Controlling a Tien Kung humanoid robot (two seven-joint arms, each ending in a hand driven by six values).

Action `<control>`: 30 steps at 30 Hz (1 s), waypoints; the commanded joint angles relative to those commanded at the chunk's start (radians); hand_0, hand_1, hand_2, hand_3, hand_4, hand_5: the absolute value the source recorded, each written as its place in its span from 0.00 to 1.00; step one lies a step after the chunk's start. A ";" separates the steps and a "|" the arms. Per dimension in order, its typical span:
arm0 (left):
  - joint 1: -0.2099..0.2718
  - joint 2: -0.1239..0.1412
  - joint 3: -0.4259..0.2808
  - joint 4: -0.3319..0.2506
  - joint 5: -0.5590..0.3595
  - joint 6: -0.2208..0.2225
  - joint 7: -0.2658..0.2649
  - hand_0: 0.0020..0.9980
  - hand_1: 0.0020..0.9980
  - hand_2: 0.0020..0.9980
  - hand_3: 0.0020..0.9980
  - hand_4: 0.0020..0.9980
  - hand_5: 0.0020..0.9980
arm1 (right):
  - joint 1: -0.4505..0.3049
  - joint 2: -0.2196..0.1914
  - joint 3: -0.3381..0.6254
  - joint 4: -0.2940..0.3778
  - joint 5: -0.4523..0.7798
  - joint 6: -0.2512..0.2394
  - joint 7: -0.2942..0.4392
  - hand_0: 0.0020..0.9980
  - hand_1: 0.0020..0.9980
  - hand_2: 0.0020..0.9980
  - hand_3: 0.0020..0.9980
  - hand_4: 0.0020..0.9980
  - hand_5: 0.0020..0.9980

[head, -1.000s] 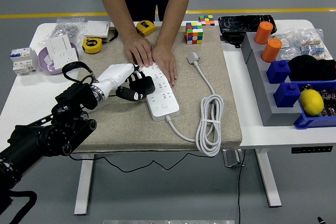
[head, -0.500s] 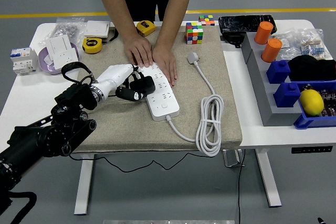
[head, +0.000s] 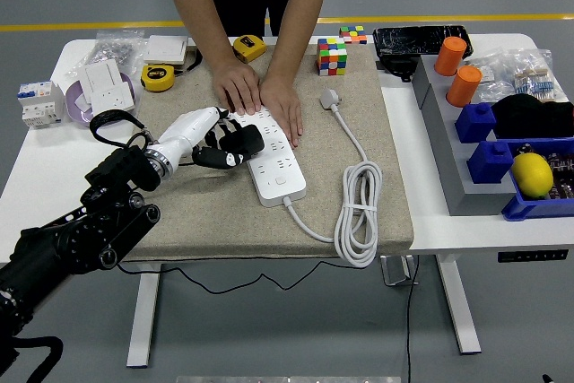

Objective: Pick up the plug,place it near the board,insert it into the board,press the button

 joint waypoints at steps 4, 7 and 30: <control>0.023 0.012 -0.031 -0.028 0.009 0.003 0.000 0.36 0.30 0.32 0.42 0.64 0.25 | -0.001 0.001 0.001 0.000 0.003 -0.001 0.001 0.96 0.82 0.76 0.79 1.00 0.98; 0.035 0.031 -0.035 -0.046 0.019 0.004 0.002 0.36 0.30 0.32 0.42 0.64 0.25 | -0.001 0.002 0.004 0.000 0.002 -0.002 0.001 0.96 0.82 0.76 0.79 1.00 0.98; 0.085 0.079 -0.074 -0.008 0.022 -0.002 -0.017 0.45 0.46 0.39 0.44 0.63 0.26 | -0.002 0.008 0.005 0.000 0.019 0.000 0.007 0.96 0.82 0.76 0.79 1.00 0.99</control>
